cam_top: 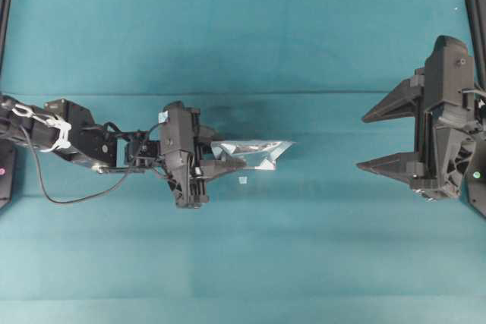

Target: Hand over the silver zip bag and make it stand upright.

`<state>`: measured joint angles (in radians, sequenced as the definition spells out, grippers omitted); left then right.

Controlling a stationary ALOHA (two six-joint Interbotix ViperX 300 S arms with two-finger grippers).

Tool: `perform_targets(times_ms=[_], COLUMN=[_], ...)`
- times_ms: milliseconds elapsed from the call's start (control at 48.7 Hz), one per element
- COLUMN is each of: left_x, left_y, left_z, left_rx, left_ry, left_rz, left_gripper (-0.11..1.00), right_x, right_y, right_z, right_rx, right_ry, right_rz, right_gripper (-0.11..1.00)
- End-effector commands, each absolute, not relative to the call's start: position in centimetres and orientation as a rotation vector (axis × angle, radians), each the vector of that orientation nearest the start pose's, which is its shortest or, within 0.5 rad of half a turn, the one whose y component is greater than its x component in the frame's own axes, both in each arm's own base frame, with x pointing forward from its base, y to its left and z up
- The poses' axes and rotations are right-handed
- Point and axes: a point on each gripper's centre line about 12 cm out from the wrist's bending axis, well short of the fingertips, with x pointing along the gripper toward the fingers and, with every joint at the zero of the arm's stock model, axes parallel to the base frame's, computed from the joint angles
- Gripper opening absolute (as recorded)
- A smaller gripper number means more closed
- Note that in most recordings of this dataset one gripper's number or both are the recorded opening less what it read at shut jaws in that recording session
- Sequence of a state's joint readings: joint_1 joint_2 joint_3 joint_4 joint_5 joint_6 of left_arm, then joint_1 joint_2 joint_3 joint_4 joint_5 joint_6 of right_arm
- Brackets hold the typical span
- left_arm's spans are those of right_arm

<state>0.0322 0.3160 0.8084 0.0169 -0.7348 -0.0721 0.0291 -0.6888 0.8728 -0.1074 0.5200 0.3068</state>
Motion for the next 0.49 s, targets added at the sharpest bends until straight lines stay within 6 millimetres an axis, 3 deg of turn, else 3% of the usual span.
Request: perform_targets(times_ms=[0,473], left_x=[39.01,39.05], left_y=[0.56,0.56], left_z=[8.22,8.24], left_rx=[-0.066,-0.069], left_ry=[0.376,0.376], left_rz=[0.016,0.017], left_gripper=[0.27,0.27], right_x=[24.14,24.26], right_y=[0.08,0.07], right_z=[27.11,27.27], right_rx=[0.187,0.189], right_ry=[0.672,0.656], right_rz=[-0.098,-0.096], right_gripper=[0.90,0.90])
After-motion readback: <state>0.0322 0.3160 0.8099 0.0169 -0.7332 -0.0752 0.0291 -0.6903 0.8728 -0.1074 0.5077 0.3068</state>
